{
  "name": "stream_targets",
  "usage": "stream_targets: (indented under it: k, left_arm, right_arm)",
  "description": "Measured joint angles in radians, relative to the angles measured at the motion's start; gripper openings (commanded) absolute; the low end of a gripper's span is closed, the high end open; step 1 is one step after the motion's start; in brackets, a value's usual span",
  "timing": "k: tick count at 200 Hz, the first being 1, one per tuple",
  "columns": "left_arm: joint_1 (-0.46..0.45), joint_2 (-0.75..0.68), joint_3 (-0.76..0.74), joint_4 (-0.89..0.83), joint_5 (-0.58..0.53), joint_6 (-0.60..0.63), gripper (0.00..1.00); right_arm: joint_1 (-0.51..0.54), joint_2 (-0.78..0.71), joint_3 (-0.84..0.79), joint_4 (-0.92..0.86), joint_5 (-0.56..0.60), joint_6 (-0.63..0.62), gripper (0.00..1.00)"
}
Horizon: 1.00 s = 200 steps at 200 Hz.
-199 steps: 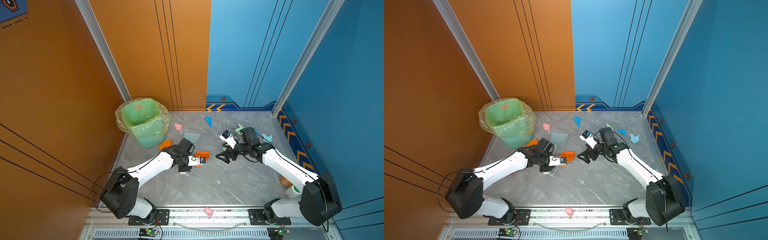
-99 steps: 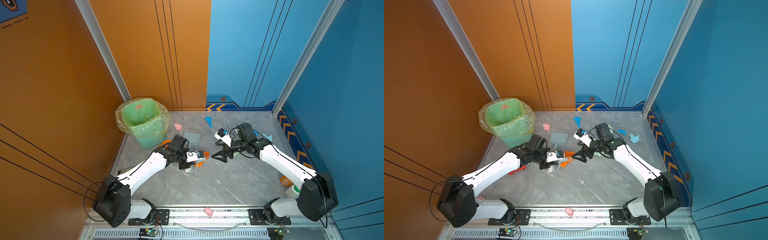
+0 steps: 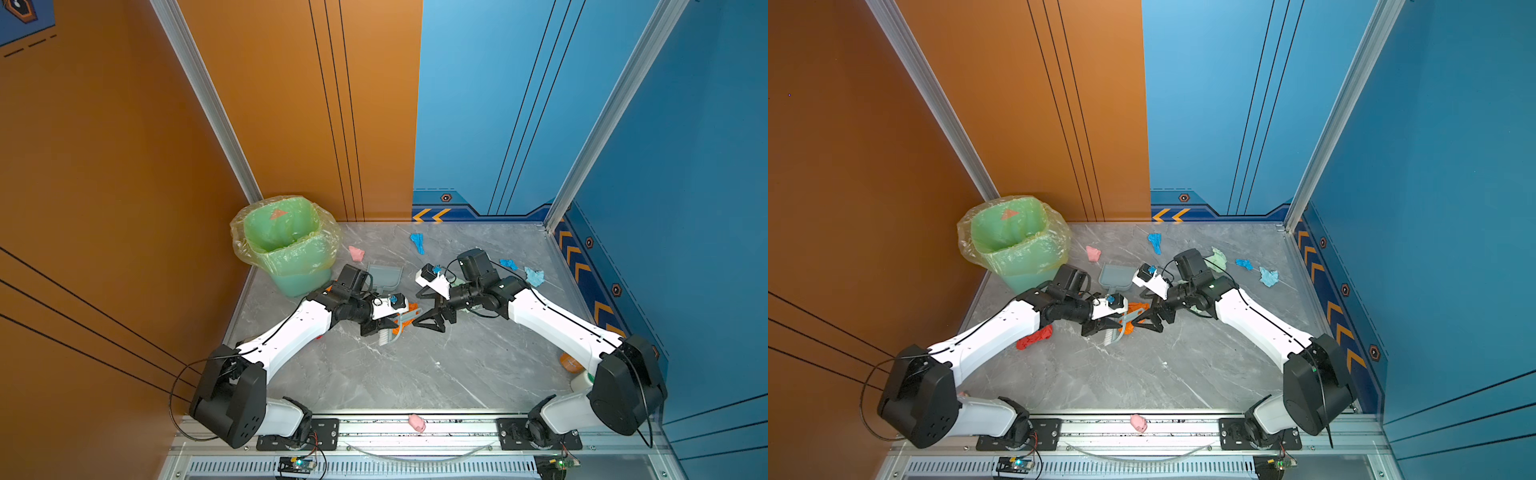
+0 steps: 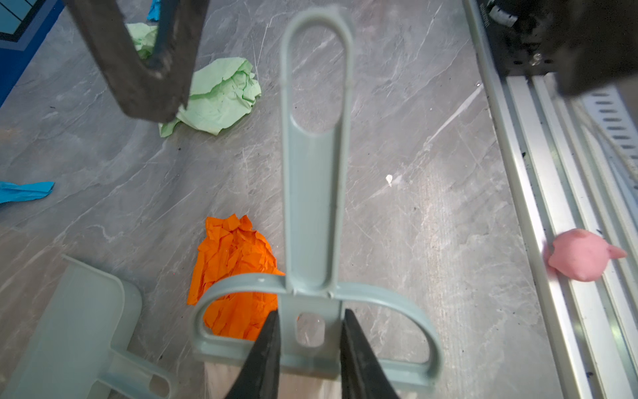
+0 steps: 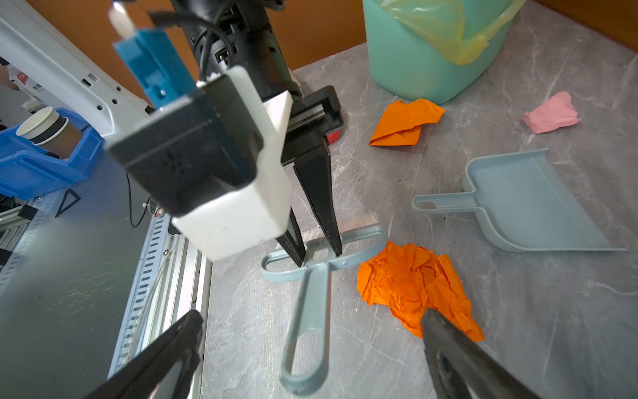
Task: Sweep away the paper scraps from the table
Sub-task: 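Carry the brush toward the right gripper while the right gripper reaches to meet it, then close the right gripper on the brush handle beside the left gripper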
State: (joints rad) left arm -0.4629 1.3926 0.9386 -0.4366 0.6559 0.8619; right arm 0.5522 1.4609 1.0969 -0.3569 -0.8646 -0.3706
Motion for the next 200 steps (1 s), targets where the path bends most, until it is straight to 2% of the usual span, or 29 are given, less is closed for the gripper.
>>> stream_targets:
  k: [88,200]
  left_arm:
    - [0.023,0.093,0.055,0.003,0.168,-0.026,0.0]
    - [0.024,0.118,0.1,0.0,0.253,-0.034,0.0]
  right_arm:
    - [0.023,0.0,0.0,0.0,0.001,-0.023,0.99]
    - [0.048,0.044,0.009,0.028,0.027,-0.024,0.9]
